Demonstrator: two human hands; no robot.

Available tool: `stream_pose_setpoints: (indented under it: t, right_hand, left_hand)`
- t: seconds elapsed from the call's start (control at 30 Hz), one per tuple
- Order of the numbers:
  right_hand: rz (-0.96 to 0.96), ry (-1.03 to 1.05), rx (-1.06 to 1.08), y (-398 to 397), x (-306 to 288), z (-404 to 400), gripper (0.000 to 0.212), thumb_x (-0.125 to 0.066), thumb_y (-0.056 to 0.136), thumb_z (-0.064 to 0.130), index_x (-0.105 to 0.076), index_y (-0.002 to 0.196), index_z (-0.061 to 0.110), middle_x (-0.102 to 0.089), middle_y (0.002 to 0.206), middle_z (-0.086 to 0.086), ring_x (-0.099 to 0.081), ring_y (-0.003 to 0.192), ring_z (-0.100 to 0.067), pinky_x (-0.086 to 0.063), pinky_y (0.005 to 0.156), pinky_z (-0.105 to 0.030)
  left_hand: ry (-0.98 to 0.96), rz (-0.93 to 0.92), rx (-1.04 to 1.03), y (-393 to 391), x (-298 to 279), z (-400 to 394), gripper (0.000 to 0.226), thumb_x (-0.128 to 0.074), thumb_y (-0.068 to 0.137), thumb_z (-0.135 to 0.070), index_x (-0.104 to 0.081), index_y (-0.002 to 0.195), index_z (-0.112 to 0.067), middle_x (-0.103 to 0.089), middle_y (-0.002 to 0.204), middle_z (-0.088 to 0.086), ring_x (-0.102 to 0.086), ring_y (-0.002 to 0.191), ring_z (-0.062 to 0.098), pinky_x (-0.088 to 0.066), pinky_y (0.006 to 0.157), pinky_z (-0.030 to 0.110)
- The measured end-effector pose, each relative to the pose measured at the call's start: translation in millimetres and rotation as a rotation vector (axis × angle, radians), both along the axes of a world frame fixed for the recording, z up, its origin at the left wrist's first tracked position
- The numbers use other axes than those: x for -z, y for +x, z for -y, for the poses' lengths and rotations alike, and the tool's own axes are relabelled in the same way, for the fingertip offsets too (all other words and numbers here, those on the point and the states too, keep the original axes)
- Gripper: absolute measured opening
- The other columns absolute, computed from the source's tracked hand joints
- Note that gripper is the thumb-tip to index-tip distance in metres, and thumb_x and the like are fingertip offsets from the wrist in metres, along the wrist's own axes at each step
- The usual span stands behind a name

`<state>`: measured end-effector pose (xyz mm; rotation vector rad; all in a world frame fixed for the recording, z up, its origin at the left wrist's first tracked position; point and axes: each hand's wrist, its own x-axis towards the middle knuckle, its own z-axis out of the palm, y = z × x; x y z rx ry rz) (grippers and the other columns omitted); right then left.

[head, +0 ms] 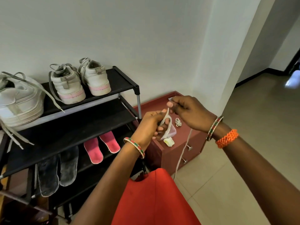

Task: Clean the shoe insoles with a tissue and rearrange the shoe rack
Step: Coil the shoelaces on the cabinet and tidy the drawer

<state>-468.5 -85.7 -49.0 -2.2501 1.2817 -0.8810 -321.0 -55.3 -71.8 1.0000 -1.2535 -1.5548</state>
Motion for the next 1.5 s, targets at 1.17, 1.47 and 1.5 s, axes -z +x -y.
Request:
stream_pose_setpoints:
  t: [1.17,1.47,1.5]
  right_hand:
    - [-0.012,-0.261,0.156,28.5,60.2,-11.6,0.009,-0.027,0.082,0.027,-0.035,0.076,0.026,-0.051,0.061,0.003,-0.045,0.054,-0.026,-0.037,0.047,-0.036]
    - [-0.222,-0.237,-0.138,34.4,55.8,-56.3,0.019,-0.021,0.083,0.027,-0.038,0.091,0.028,-0.046,0.067,0.004,-0.039,0.052,-0.016,-0.036,0.045,-0.034]
    - [-0.191,-0.273,-0.124,33.6,45.2,-54.2,0.016,-0.024,0.084,0.025,-0.039,0.09,0.029,-0.047,0.067,0.005,-0.039,0.052,-0.014,-0.036,0.045,-0.033]
  left_hand:
    - [0.054,-0.207,0.139,28.8,30.1,3.5,0.042,-0.03,0.099,-0.032,-0.056,0.079,-0.005,-0.038,0.052,-0.002,-0.033,0.042,0.007,-0.03,0.041,0.016]
    - [-0.045,-0.066,-0.044,32.2,33.1,12.0,0.046,-0.016,0.104,-0.025,-0.058,0.1,-0.004,-0.066,0.099,0.014,-0.067,0.085,0.017,-0.056,0.072,0.021]
    - [-0.041,-0.033,-0.009,30.5,32.6,9.0,0.048,-0.016,0.104,-0.026,-0.059,0.095,-0.006,-0.067,0.092,0.01,-0.066,0.081,0.015,-0.054,0.067,0.019]
